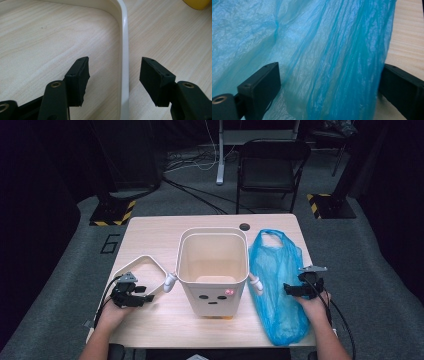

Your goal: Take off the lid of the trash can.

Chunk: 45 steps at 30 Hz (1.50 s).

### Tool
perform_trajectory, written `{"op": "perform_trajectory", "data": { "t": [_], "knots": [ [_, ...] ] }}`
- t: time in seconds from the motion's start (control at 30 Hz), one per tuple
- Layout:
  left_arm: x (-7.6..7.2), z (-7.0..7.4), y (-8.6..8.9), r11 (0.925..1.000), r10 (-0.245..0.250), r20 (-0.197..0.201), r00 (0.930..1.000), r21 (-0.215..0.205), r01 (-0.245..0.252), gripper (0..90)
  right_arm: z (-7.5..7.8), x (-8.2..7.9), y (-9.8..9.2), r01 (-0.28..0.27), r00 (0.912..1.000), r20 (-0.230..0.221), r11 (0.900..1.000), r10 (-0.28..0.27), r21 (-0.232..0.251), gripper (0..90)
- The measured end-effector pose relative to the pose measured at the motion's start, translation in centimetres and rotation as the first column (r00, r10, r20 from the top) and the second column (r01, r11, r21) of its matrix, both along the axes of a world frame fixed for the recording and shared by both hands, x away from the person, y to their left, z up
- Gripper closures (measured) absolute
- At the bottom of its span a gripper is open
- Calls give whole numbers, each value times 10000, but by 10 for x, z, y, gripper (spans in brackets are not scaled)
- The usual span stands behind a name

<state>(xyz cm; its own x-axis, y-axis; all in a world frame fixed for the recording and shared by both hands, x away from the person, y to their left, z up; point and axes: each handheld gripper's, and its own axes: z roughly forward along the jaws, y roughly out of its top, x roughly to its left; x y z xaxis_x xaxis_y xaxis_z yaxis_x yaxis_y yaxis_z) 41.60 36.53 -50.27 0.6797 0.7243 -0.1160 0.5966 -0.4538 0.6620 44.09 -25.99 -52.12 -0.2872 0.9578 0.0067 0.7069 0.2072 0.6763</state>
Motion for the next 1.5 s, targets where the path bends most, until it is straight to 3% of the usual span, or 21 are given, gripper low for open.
{"op": "perform_trajectory", "data": {
  "t": [0.27,0.57,0.77,0.93,1.07,1.17,1.33,1.5],
  "knots": [
    [0,0,1,10000,30,-5,10000,-18,-30,399,3,-7,6,-780,9963,380,9969,776,94,373],
    [0,0,2,10000,55,63,10000,-82,-54,400,6,-9,12,-1232,9919,344,9922,1224,191,699],
    [-1,3,2,9997,107,274,9996,-244,-101,399,6,-8,11,-1480,9889,182,9876,1473,531,851],
    [-2,5,2,9993,175,412,9990,-350,-161,394,6,-7,6,-1464,9892,44,9834,1467,1070,879],
    [-3,6,2,9994,114,499,9987,-318,-99,393,9,-9,7,-1622,9867,134,9812,1617,1044,881],
    [-3,7,2,9993,109,582,9982,-369,-87,393,17,-12,8,-1772,9837,496,9790,1730,1003,882],
    [-4,8,2,9991,120,657,9978,-422,-92,391,35,-19,7,-1978,9759,1226,9692,1806,1468,883],
    [-5,9,2,9988,112,700,9975,-484,-78,389,49,-25,9,-2217,9656,1697,9649,1971,1408,884]
  ]
}}
